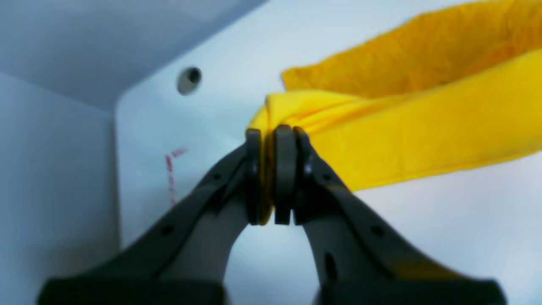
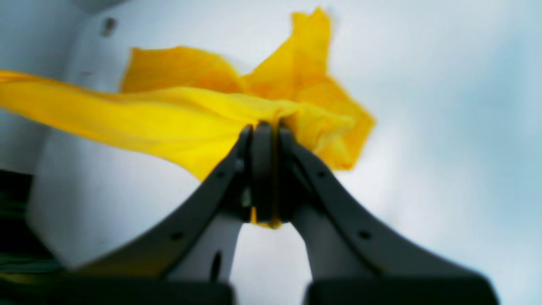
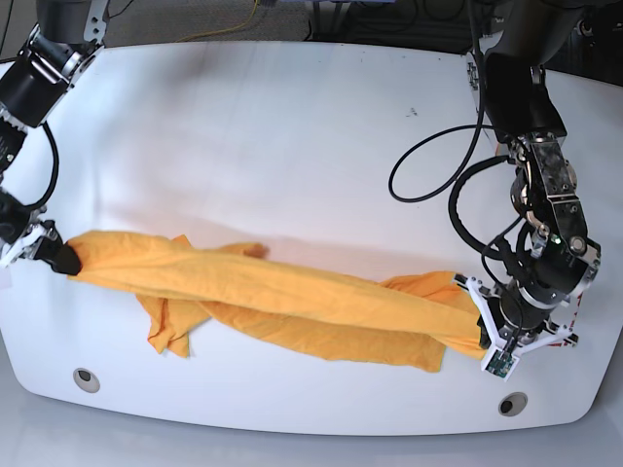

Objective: Layout the t-shirt on the table in an organized manner, then fold the t-shirt properly
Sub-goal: 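Lift and stretch the t-shirt between both grippers, pulling it apart, then lower the t-shirt and drag the left gripper's end along the table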

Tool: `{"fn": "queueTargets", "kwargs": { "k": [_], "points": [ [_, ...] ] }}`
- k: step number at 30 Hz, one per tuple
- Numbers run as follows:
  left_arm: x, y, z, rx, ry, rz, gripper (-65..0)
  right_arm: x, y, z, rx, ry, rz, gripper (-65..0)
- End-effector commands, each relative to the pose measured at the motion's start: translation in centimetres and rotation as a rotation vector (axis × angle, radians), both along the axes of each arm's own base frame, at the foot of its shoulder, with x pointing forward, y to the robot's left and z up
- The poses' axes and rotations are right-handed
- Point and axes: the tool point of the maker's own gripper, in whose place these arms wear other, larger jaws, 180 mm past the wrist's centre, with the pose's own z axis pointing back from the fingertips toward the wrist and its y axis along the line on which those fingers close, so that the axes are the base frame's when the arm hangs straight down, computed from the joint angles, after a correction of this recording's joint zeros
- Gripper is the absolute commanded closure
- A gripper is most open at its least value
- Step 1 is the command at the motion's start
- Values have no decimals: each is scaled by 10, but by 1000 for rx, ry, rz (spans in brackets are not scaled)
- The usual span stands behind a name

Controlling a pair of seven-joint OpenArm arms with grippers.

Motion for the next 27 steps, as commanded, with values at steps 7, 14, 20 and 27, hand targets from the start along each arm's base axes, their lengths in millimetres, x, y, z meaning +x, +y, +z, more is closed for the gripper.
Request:
{"fn": "queueTargets", "kwargs": {
  "k": [7, 14, 20, 27],
  "points": [
    [-27, -2, -45, -8, 84, -11, -32, -33, 27, -41, 103, 60, 9, 0],
    [-40, -8, -63, -33, 98, -35, -32, -46, 42, -50, 124, 61, 2, 0],
    [-39, -9, -63, -35, 95, -36, -32, -31, 37, -40, 96, 27, -11, 0],
    [-24, -10, -42, -39, 31, -43, -32, 1, 26, -24, -21, -2, -40, 0]
  ]
}}
